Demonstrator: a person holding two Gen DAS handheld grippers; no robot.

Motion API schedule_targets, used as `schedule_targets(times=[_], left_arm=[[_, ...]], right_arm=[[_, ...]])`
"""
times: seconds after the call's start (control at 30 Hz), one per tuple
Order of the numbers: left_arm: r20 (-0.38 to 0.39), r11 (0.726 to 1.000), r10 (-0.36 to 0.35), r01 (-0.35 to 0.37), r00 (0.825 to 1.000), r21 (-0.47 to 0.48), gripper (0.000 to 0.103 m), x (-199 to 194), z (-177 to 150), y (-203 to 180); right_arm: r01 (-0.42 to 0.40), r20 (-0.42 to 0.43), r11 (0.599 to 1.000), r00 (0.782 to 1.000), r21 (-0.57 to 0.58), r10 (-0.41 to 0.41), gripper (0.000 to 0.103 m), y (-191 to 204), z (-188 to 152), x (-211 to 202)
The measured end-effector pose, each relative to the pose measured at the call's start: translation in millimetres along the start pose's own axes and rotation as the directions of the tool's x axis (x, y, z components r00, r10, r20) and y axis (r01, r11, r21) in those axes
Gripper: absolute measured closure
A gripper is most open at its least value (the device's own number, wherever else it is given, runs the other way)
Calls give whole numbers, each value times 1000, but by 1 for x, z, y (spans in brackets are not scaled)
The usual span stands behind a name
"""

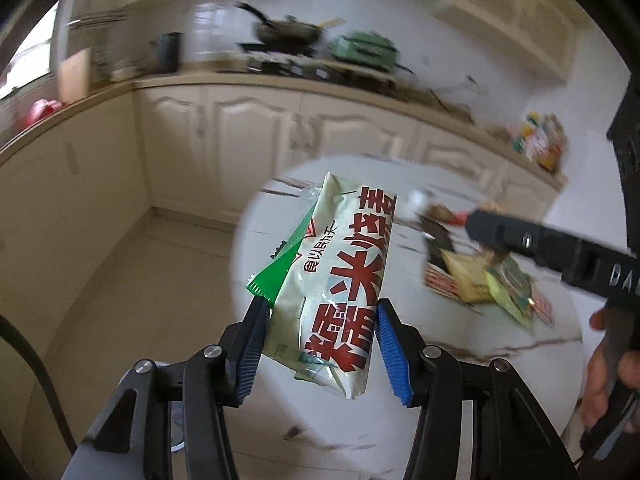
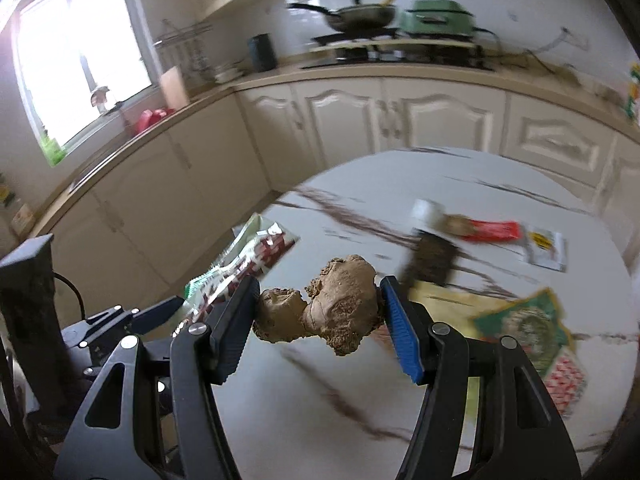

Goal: Collect trash
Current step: 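Carry the snack bag and ginger over the blue bin and open both grippers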

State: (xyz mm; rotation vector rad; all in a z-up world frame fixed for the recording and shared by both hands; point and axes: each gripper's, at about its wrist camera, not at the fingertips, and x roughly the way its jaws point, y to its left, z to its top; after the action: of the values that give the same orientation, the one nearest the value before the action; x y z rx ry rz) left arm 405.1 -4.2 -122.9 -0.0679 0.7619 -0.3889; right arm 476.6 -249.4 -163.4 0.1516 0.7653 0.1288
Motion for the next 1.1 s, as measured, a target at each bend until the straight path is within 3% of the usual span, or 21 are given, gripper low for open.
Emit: schedule_targets(times=[0.13,0.23,0.37,0.47,0.57,0.67,0.73,0.83,0.93,1.1], left_arm=[[38,991,80,-76,996,-115,54,-26,-16,58],[13,969,115,-110,993,-221,54,-33,-36,110],[-46,929,181,-186,982,-319,54,-32,-68,171],[-113,900,153,-186,982,-394,54,-18,-93,216],[-180,872,167,-230,970,-432,54,-1,-115,253],[-237,847,151,-249,960,-469,54,18,-135,287],[-267,836,138,-256,954,-486,53,35,-144,308],[-337,817,142,-302,931,-491,53,61,-154,347],[-389,808,162,-348,907,-476,57,79,-158,368],[-423,797,179,-383,888,-467,53,91,-154,387]], right_arm=[[-82,-19,993,997,-82,81,44,65,4,20],[-141,-48,980,990,-143,135,44,113,4,42],[-204,-109,954,977,-218,184,44,179,-5,85],[-228,-167,936,968,-267,188,44,222,-21,124],[-240,-246,929,954,-281,172,44,252,-43,170],[-247,-316,928,936,-279,155,44,271,-62,215],[-273,-379,931,910,-242,168,44,279,-77,250],[-275,-439,940,884,-204,163,44,284,-95,288],[-276,-488,945,858,-177,159,44,289,-109,324],[-277,-530,948,834,-156,156,43,292,-118,360]])
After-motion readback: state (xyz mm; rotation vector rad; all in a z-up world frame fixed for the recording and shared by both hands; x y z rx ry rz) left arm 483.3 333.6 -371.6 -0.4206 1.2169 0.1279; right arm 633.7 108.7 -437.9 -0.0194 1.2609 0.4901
